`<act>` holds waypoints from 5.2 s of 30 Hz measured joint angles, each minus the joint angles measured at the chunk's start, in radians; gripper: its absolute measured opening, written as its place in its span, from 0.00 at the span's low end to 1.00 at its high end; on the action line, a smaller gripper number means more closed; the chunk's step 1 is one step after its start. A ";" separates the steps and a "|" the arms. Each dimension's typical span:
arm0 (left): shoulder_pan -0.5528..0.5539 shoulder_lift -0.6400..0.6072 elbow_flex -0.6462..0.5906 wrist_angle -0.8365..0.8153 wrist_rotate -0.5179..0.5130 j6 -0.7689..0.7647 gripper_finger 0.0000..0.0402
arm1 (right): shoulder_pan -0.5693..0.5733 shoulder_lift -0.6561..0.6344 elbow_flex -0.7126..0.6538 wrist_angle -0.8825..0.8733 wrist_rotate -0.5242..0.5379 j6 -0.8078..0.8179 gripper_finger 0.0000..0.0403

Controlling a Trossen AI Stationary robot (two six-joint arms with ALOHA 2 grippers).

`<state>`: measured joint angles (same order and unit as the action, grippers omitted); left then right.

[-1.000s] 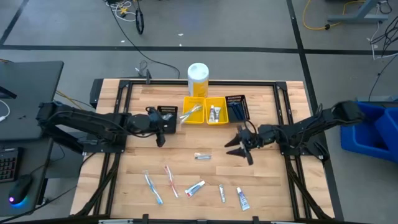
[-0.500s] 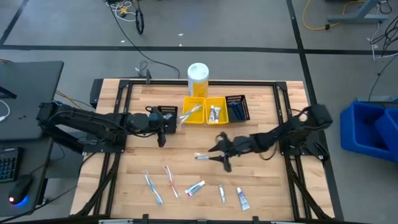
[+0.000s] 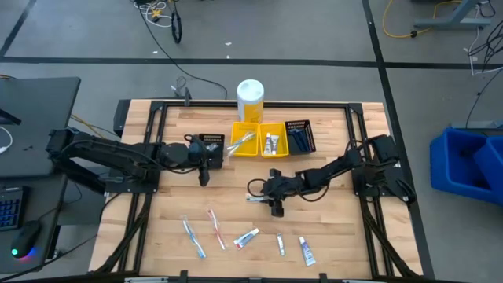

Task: Pick & Place Travel size toiletries
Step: Put the silver nail cutter into the left black bin, then put the red toothbrush into the left yellow bin

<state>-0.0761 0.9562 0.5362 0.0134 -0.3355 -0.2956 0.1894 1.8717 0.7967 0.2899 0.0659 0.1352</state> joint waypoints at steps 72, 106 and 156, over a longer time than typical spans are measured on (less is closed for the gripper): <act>0.058 0.288 0.023 0.241 0.212 -0.257 0.35 | -0.037 0.000 -0.001 0.569 0.404 -0.554 0.19; 0.129 0.166 0.023 -0.048 0.046 -0.220 0.10 | -0.052 -0.078 0.000 0.344 0.507 -0.379 0.53; 0.129 0.195 -0.024 -0.095 -0.094 -0.116 0.38 | -0.066 -0.076 -0.001 0.297 0.403 -0.307 0.51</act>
<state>0.0532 1.1511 0.5125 -0.0813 -0.4292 -0.4114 0.1238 1.7954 0.7956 0.5865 0.4691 -0.1722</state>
